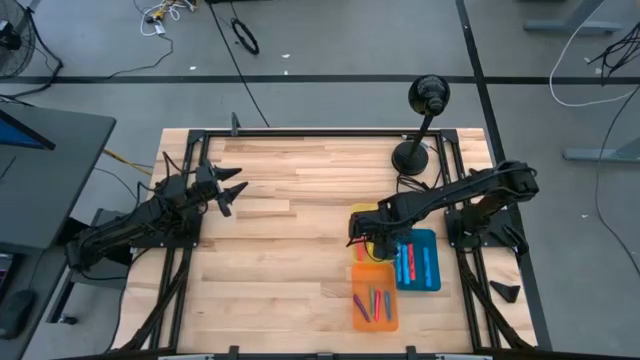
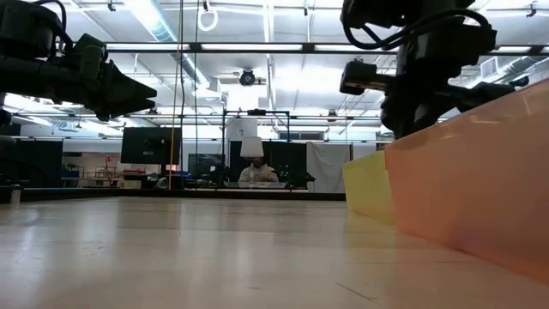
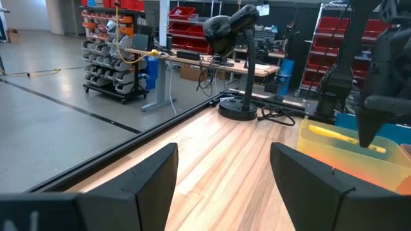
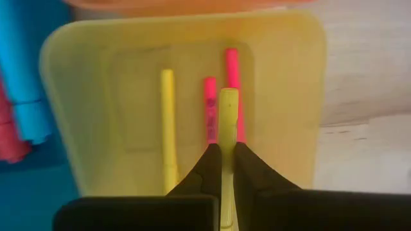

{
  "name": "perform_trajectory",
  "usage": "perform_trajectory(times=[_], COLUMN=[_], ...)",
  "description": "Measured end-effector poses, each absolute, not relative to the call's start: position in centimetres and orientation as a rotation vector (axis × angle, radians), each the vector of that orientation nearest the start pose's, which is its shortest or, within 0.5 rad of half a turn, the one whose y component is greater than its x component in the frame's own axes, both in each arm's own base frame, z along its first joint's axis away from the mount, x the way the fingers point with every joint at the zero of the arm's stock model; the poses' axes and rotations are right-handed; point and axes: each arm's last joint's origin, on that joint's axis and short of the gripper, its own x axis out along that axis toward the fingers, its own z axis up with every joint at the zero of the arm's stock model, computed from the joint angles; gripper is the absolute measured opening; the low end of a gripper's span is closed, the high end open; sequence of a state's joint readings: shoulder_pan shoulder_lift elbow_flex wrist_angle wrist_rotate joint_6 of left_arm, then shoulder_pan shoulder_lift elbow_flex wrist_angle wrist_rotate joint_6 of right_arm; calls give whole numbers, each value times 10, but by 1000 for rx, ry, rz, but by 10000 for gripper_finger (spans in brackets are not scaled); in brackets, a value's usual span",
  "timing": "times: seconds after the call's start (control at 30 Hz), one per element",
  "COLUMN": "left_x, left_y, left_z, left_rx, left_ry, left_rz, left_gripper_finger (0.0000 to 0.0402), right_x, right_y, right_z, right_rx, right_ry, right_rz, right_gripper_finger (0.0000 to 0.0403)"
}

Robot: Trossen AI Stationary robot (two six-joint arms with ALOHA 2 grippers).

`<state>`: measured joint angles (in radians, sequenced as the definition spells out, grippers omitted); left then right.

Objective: Pick & Place Markers
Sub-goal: Put the yellow pen into the yellow bin, then return to Home Position

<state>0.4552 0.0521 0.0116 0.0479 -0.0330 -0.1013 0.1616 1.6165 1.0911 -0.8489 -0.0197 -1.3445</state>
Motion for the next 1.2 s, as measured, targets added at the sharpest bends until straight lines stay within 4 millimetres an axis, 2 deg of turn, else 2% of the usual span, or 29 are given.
perform_trajectory(times=[0.4,0.57,0.93,1.2], left_x=[90,90,90,90], left_y=[45,45,45,45], left_z=[168,168,168,168], left_rx=[-98,-98,-98,-98], left_ry=[-32,-32,-32,-32], left_rz=[487,487,487,487], left_gripper_finger=[252,252,252,252], right_x=[286,288,288,289], right_y=[48,46,44,42], right_z=[173,171,171,172], right_rx=[-1163,-1168,-1161,-1161], right_ry=[1038,1024,1028,1022], right_rz=[1088,1071,1062,1049], right_gripper_finger=[9,15,110,144])
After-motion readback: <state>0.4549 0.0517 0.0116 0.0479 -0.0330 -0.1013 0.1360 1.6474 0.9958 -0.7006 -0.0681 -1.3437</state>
